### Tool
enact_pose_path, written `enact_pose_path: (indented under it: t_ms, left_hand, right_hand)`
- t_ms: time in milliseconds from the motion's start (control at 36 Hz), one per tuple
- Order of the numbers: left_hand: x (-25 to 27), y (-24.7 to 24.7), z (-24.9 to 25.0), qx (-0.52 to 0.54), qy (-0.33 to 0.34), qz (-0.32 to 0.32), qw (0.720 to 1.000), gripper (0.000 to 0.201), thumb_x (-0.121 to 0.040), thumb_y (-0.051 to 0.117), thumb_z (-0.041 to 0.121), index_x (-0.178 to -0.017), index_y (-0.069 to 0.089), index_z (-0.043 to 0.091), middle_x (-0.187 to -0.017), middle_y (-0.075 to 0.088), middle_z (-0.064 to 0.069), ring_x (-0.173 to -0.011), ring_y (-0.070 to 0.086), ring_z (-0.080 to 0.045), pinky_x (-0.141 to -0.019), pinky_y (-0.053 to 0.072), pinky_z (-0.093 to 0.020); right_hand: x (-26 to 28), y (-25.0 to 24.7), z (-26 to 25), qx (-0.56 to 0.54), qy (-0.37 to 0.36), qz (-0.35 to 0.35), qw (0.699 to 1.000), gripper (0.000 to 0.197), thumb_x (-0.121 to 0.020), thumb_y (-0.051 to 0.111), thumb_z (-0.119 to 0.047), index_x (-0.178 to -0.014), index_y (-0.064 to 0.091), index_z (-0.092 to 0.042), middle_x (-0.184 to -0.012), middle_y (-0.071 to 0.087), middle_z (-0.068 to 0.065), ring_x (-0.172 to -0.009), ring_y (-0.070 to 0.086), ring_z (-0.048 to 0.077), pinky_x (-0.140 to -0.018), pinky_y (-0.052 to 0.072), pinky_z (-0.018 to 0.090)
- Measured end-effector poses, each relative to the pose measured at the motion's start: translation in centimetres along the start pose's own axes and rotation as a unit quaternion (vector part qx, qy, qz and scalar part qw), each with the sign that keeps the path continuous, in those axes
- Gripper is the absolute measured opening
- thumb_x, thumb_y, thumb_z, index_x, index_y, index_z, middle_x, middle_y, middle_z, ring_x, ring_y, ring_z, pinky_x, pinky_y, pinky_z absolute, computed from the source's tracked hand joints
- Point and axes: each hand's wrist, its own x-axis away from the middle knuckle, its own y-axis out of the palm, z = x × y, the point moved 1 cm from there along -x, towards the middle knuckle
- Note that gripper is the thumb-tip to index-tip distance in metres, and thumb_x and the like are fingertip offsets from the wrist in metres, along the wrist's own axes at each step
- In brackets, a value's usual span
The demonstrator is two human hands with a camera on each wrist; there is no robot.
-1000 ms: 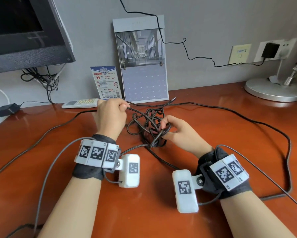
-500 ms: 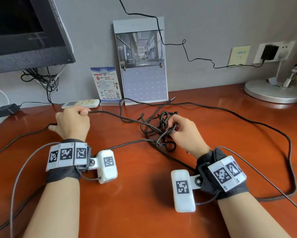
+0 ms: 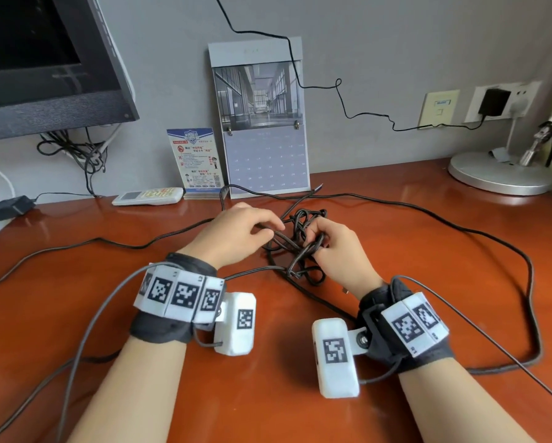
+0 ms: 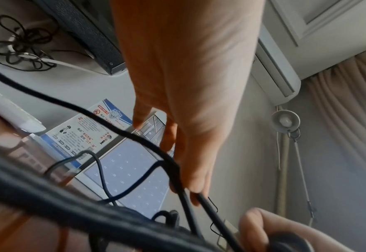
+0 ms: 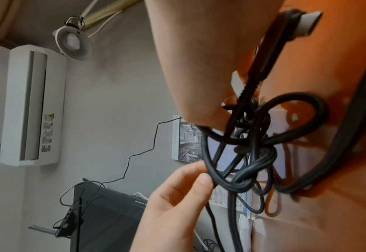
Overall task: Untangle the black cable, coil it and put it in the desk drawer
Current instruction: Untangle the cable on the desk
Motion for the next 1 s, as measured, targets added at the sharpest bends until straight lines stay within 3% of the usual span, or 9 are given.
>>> enact_pose_path:
  t_ms: [111,222,361,444,528,694,833,917,1000]
  left_hand:
    - [0.4,-0.6,0.5,-0.071,0.016,0.054,0.996,0.018,-0.087,0.062,0.031,-0.083,0.065,0.048,-0.086,0.056,0.016,-0.098,0.042,-0.011,-0.095,0.034,-0.032]
    - [0.6,-2.0,0.4,-0.115,0.044,0.174,0.977,0.012,-0.085,0.067,0.021,-0.088,0.076,0.028,-0.079,0.063,0.012,-0.096,0.05,-0.018,-0.092,0.03,-0.031]
    - [1.1,-3.0,-0.3,-0.138,-0.048,0.247,0.958,0.014,-0.09,0.062,0.025,-0.094,0.076,0.028,-0.1,0.072,0.004,-0.098,0.056,-0.024,-0.095,0.035,-0.032]
    - [1.3,-3.1,-0.6,-0.123,-0.094,0.25,0.956,0.017,-0.091,0.06,0.023,-0.095,0.074,0.03,-0.104,0.071,0.003,-0.099,0.06,-0.024,-0.081,0.042,-0.032]
    - [1.5,-3.1,-1.1,-0.114,-0.129,0.23,0.958,0.021,-0.093,0.055,0.02,-0.1,0.073,0.029,-0.108,0.07,-0.003,-0.103,0.059,-0.029,-0.081,0.045,-0.036]
    - [2.6,-4.6,-2.5,-0.099,-0.236,0.288,0.923,0.028,-0.094,0.049,0.015,-0.11,0.07,0.024,-0.112,0.066,-0.017,-0.105,0.056,-0.04,-0.085,0.045,-0.04]
    - [3.4,-5.9,-4.7,-0.056,-0.264,0.329,0.905,0.026,-0.094,0.047,0.011,-0.108,0.069,0.009,-0.105,0.066,-0.026,-0.102,0.056,-0.043,-0.088,0.045,-0.043]
    - [3.6,-6.0,-5.7,-0.055,-0.278,0.311,0.907,0.026,-0.094,0.044,0.008,-0.109,0.066,0.007,-0.106,0.065,-0.026,-0.104,0.056,-0.042,-0.089,0.043,-0.042]
    - [3.5,-5.6,-6.1,-0.061,-0.309,0.223,0.922,0.031,-0.093,0.045,0.009,-0.121,0.058,0.012,-0.122,0.057,-0.023,-0.114,0.05,-0.04,-0.095,0.039,-0.041]
  right_hand:
    - [-0.1,0.3,-0.2,0.011,-0.007,0.002,1.0,0.036,-0.069,0.043,0.01,-0.066,0.049,-0.025,-0.073,0.059,-0.006,-0.07,0.052,0.027,-0.066,0.045,0.037]
    - [-0.4,0.3,0.3,0.013,0.017,0.07,0.997,0.034,-0.07,0.042,0.001,-0.065,0.046,-0.032,-0.075,0.061,0.0,-0.081,0.053,0.029,-0.067,0.046,0.04]
    - [-0.4,0.2,-0.4,-0.024,0.026,0.078,0.996,0.032,-0.079,0.054,-0.001,-0.067,0.044,-0.03,-0.066,0.053,-0.007,-0.07,0.046,0.02,-0.063,0.039,0.034]
    - [-0.3,0.2,-1.0,-0.051,0.022,0.055,0.997,0.029,-0.082,0.062,-0.005,-0.07,0.048,-0.028,-0.063,0.054,-0.011,-0.057,0.047,0.004,-0.057,0.037,0.021]
    - [-0.2,0.2,-1.3,-0.077,0.026,0.032,0.996,0.026,-0.082,0.062,-0.005,-0.07,0.05,-0.024,-0.061,0.053,-0.012,-0.05,0.045,-0.003,-0.052,0.033,0.011]
    - [0.3,0.1,-1.3,-0.126,0.035,-0.079,0.988,0.029,-0.074,0.051,0.01,-0.07,0.045,-0.018,-0.084,0.062,0.002,-0.08,0.054,0.016,-0.074,0.043,0.025]
    - [0.2,0.3,-1.2,-0.101,0.051,-0.032,0.993,0.023,-0.066,0.053,-0.007,-0.064,0.049,-0.029,-0.081,0.06,0.013,-0.075,0.052,0.022,-0.077,0.047,0.042]
    - [0.2,0.2,-1.3,-0.081,0.057,-0.008,0.995,0.028,-0.075,0.053,0.004,-0.069,0.05,-0.022,-0.076,0.056,0.009,-0.071,0.048,0.02,-0.071,0.042,0.035]
    - [0.2,0.1,-1.1,-0.079,0.07,0.004,0.994,0.03,-0.075,0.048,0.007,-0.069,0.051,-0.022,-0.075,0.055,0.009,-0.068,0.046,0.021,-0.067,0.04,0.034]
